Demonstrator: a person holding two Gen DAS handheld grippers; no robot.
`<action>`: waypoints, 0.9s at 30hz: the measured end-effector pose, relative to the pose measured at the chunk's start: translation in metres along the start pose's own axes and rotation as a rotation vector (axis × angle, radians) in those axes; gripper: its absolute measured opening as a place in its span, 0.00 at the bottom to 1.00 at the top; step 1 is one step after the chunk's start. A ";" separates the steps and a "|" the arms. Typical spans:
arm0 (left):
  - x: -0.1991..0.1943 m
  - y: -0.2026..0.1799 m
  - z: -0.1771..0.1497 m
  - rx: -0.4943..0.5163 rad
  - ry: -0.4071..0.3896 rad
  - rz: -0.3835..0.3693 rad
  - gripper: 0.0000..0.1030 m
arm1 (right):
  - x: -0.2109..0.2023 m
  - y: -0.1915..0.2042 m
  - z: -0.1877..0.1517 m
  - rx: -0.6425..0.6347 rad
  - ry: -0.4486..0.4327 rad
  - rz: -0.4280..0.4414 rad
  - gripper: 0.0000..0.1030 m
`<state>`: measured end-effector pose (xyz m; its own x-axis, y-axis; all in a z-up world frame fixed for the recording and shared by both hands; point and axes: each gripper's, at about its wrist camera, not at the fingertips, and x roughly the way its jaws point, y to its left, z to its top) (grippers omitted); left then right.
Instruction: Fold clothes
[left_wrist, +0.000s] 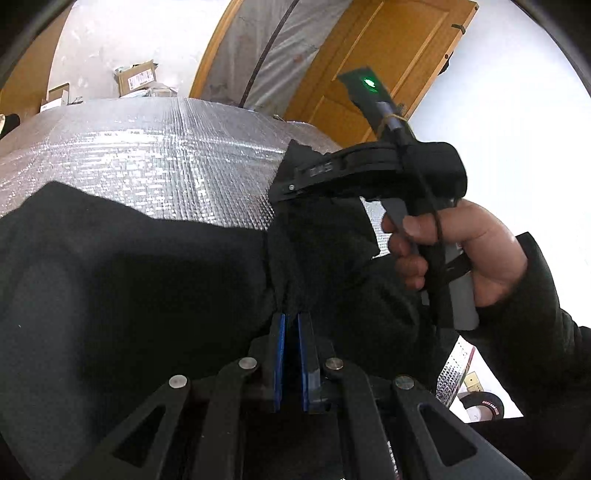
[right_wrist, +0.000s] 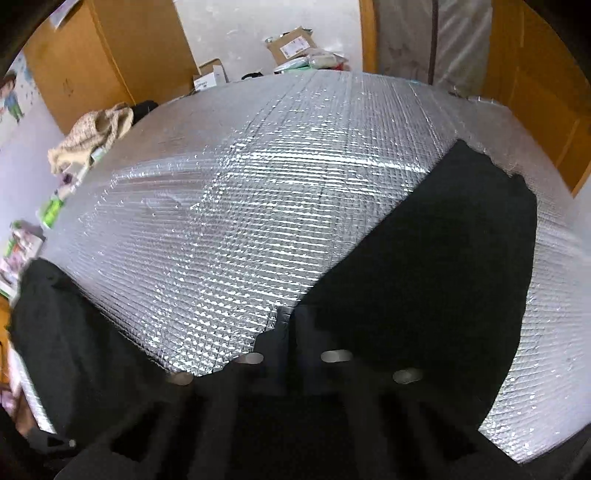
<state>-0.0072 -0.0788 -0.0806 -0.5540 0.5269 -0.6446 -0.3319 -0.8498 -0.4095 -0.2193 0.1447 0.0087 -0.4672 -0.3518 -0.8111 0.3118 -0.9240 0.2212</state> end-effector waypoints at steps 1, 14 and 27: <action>-0.002 -0.001 0.002 0.003 -0.009 0.003 0.05 | -0.008 -0.004 0.001 0.013 -0.025 0.022 0.02; -0.063 -0.030 0.023 0.078 -0.205 -0.066 0.05 | -0.175 -0.038 -0.038 0.128 -0.439 0.228 0.02; -0.023 -0.031 -0.041 0.049 0.034 -0.099 0.06 | -0.156 -0.089 -0.175 0.302 -0.207 0.094 0.05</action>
<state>0.0470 -0.0647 -0.0793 -0.4906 0.6080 -0.6242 -0.4210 -0.7926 -0.4410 -0.0289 0.3078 0.0205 -0.6152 -0.4310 -0.6601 0.1172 -0.8780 0.4641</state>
